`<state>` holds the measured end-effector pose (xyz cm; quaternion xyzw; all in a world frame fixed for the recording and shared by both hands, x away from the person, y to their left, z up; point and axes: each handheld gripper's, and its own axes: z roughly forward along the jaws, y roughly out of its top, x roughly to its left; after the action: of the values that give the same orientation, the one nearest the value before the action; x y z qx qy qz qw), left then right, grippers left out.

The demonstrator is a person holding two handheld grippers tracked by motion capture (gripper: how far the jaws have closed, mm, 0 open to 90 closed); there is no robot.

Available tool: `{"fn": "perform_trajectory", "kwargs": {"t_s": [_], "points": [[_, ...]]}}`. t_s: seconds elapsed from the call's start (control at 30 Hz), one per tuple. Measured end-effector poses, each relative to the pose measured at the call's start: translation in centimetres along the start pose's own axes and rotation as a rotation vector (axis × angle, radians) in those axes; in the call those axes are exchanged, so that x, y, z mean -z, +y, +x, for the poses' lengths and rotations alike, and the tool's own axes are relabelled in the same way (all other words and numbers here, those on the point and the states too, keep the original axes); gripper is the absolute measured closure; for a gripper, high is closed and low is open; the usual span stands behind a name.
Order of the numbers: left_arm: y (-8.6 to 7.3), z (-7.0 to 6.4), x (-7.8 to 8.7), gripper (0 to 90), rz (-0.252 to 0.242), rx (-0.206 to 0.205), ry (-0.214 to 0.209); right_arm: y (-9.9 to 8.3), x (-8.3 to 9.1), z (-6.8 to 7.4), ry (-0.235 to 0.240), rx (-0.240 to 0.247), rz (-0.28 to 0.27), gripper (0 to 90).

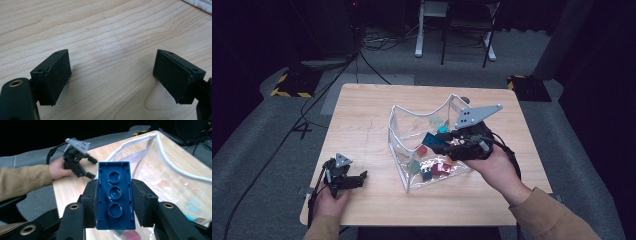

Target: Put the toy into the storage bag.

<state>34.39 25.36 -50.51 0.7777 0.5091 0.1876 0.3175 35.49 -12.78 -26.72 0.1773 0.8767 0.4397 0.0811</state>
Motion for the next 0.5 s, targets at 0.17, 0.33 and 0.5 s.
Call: {"fn": "perform_trajectory", "kwargs": {"t_s": [0.17, 0.33, 0.5], "points": [[0.0, 0.0, 0.0, 15.1, 0.0, 0.0, 0.0, 1.0, 0.1, -1.0, -0.021, -0.007, -0.007, 59.0], [0.0, 0.0, 0.0, 15.1, -0.001, 0.0, 0.0, 1.7, -0.2, -2.5, -0.047, -0.03, -0.02, 59.0], [0.0, 0.0, 0.0, 15.1, -0.001, 0.0, 0.0, 2.2, -0.8, -3.7, -0.053, -0.054, -0.029, 59.0]]}}
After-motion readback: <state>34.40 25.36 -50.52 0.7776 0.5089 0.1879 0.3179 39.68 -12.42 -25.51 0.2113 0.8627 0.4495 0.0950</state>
